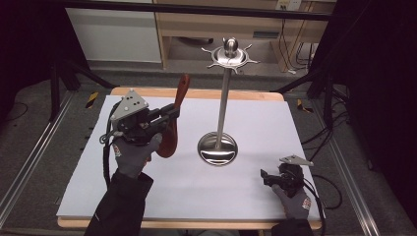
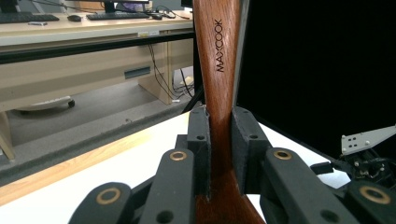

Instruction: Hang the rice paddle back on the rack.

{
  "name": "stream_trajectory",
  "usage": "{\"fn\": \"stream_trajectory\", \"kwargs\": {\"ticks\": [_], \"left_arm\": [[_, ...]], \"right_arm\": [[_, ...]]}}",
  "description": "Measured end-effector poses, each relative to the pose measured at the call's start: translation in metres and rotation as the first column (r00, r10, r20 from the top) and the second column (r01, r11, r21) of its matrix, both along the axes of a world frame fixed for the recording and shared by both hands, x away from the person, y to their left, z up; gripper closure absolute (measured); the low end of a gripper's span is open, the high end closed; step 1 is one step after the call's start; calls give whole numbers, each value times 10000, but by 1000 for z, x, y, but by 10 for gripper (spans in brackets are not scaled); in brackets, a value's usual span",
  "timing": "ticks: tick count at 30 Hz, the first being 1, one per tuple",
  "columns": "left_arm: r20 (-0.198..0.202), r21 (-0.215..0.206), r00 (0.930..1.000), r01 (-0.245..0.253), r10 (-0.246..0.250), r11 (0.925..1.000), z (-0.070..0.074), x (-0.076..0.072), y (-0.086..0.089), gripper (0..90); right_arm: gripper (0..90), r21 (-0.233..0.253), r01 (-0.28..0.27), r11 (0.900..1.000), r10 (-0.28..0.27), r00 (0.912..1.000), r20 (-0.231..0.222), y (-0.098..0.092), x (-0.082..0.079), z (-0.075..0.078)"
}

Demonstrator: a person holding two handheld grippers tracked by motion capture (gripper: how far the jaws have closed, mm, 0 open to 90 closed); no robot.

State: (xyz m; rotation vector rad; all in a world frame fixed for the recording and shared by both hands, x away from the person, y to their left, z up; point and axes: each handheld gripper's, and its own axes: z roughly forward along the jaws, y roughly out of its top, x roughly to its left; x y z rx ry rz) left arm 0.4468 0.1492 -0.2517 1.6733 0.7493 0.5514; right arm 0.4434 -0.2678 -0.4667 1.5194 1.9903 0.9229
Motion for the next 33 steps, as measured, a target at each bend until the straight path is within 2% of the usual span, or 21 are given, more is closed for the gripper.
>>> {"fn": "stream_trajectory", "kwargs": {"ticks": [12, 23, 33], "left_arm": [[303, 2, 9994, 187, -187, 9998, 15, 5, -12, 782], [384, -104, 9988, 299, -295, 9995, 25, 8, -21, 782], [464, -19, 9983, 355, -354, 9994, 33, 12, -29, 782]], "right_arm": [[133, 88, -2, 10000, 2, 10000, 10, -1, 0, 0], [133, 110, 15, 9999, -16, 10000, 11, -1, 0, 0], [133, 140, 38, 9999, -38, 10000, 17, -2, 0, 1]]}}
